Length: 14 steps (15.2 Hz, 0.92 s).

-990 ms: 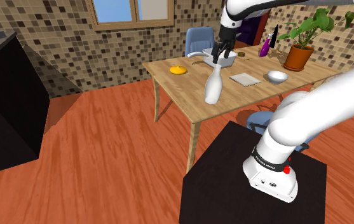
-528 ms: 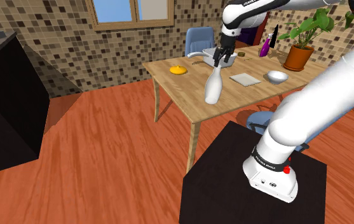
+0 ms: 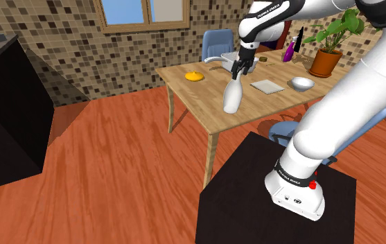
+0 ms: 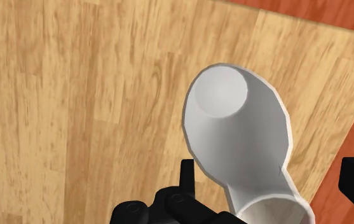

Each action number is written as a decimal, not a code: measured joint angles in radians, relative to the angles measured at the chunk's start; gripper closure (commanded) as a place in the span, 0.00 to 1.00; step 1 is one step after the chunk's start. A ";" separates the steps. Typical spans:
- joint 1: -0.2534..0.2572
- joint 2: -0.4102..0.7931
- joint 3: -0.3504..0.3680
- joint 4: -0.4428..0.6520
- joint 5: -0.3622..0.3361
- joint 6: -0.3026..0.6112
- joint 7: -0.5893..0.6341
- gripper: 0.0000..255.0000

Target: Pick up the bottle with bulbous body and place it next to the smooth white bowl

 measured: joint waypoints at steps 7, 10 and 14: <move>0.002 0.014 -0.005 -0.007 0.007 0.020 -0.006 0.00; 0.002 0.013 -0.005 -0.007 0.007 0.020 -0.006 1.00; 0.002 0.013 -0.005 -0.007 0.007 0.020 -0.006 1.00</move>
